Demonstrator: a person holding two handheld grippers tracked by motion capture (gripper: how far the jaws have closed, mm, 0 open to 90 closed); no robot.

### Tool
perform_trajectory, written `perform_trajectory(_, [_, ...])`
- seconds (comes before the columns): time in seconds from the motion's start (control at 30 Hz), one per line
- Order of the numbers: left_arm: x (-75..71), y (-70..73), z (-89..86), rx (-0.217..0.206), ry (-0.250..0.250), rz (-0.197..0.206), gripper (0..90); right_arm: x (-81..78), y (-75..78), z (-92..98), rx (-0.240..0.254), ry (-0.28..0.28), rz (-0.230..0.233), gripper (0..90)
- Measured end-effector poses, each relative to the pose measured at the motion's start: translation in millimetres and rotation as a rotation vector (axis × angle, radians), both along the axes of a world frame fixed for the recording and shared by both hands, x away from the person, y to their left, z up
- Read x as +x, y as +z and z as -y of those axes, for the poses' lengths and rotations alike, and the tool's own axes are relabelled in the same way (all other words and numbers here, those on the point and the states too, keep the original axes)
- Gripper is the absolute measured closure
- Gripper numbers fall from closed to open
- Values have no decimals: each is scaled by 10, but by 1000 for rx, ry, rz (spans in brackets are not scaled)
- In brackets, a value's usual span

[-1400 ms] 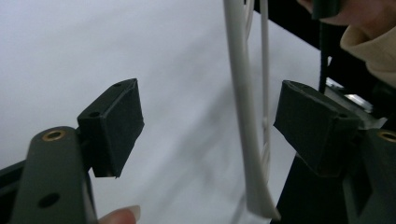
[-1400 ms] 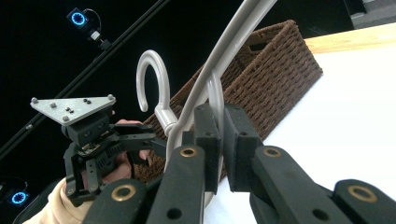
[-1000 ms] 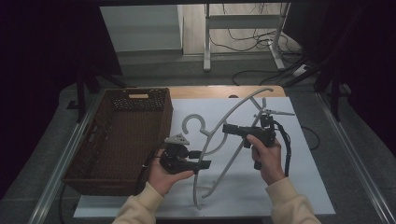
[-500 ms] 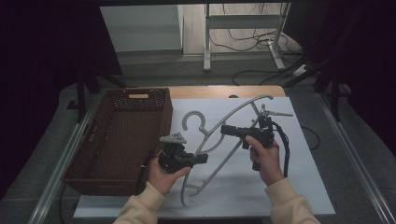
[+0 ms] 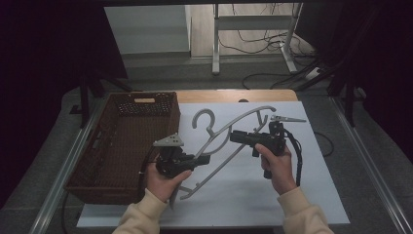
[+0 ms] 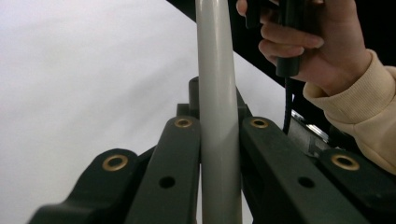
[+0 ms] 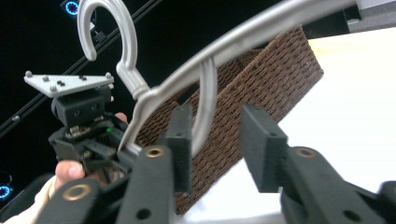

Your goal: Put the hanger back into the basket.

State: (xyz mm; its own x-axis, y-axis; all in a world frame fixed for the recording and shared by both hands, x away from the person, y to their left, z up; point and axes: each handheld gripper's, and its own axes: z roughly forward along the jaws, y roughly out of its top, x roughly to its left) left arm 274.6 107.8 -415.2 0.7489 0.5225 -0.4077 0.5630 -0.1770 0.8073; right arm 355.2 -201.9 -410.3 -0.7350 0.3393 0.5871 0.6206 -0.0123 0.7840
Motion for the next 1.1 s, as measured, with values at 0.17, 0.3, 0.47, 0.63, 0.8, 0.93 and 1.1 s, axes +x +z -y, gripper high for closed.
perform_trajectory(0.17, [-24,73,-78,-4,18,16,874,-54,77,85,-56,5,49,470])
perform_trajectory(0.3, [-52,130,-124,8,33,31,874,-187,119,216,-125,-14,115,360])
perform_trajectory(0.47, [-66,168,-174,9,44,32,874,-314,49,447,-209,-57,153,266])
perform_trajectory(0.63, [-69,228,-225,7,44,39,873,-353,-104,691,-302,-136,143,215])
perform_trajectory(0.8, [-71,287,-296,6,40,48,874,-370,-215,824,-386,-201,151,194])
perform_trajectory(0.93, [-72,340,-343,4,35,54,874,-390,-298,878,-468,-216,172,191])
perform_trajectory(1.1, [-48,418,-378,-6,35,65,874,-354,-415,889,-534,-221,154,190])
